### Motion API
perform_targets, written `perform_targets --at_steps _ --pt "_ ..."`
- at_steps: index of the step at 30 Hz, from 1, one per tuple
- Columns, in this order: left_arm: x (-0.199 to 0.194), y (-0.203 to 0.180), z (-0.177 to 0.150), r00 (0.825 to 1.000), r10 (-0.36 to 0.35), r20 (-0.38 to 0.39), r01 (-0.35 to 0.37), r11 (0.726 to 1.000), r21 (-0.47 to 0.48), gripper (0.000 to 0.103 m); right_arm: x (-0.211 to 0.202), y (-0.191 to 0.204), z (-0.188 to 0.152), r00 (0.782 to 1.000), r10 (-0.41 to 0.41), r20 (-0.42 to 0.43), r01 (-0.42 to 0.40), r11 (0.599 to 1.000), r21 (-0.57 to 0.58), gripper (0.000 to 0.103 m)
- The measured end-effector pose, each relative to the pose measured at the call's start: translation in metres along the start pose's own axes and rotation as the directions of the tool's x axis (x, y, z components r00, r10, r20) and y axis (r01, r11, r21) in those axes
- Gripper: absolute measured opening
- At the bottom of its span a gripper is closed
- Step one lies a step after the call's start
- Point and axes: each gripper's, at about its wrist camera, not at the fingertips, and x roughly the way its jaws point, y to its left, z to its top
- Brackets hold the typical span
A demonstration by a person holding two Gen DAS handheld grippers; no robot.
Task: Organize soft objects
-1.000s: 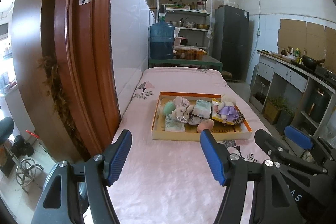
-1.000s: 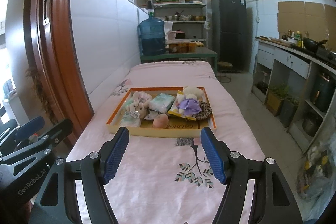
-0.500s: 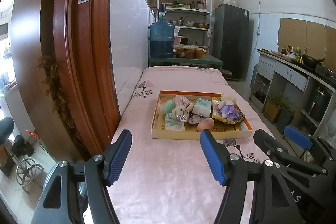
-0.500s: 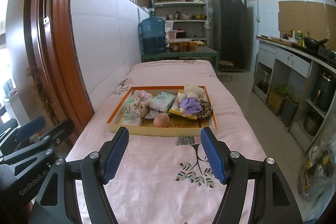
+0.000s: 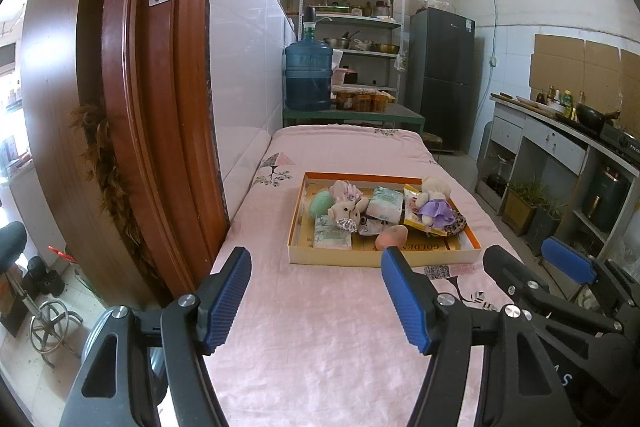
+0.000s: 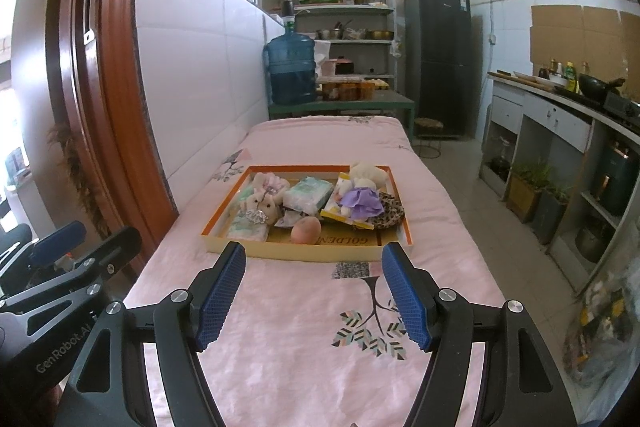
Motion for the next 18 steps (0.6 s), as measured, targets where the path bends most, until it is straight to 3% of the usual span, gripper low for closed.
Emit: perform_targets --at_steps 18 --pt "0.0014 0.0000 -0.0007 1.000 -0.001 -0.002 0.001 1.000 -0.002 0.068 0.0003 0.0009 -0.0002 1.000 -0.001 0.000 0.001 1.000 -0.005 0.073"
